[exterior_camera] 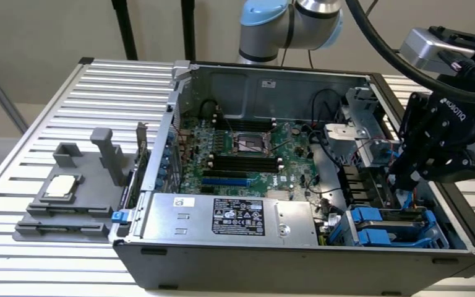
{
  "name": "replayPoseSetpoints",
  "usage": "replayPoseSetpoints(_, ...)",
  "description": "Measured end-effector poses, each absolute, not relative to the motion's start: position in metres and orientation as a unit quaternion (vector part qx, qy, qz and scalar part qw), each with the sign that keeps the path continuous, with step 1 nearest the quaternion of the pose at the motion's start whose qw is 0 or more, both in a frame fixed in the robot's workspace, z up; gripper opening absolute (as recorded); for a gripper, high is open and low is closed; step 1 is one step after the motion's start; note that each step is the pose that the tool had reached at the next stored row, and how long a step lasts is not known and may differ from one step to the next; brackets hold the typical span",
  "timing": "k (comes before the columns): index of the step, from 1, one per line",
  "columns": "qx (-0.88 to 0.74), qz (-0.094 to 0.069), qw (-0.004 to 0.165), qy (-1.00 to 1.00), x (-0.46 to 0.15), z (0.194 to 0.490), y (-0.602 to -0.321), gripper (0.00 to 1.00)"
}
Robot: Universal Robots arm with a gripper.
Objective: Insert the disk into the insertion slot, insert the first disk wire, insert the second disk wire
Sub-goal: 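Insert the second disk wire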
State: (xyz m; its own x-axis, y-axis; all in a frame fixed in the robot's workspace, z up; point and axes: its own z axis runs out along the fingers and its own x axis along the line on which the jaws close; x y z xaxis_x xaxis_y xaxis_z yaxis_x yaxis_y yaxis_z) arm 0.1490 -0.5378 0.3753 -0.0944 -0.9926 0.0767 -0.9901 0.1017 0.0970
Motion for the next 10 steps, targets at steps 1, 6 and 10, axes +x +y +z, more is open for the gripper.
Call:
replayPoseSetpoints(1,0.670,-0.009,0.062,-0.740,0.1490,0.3753,-0.5373,0.32)
replayPoseSetpoints(6,0.670,-0.006,0.065,-0.740,0.1490,0.3779,-0.5372,0.32)
replayPoseSetpoints(10,0.670,-0.004,0.066,-0.740,0.1490,0.3783,-0.5372,0.30)
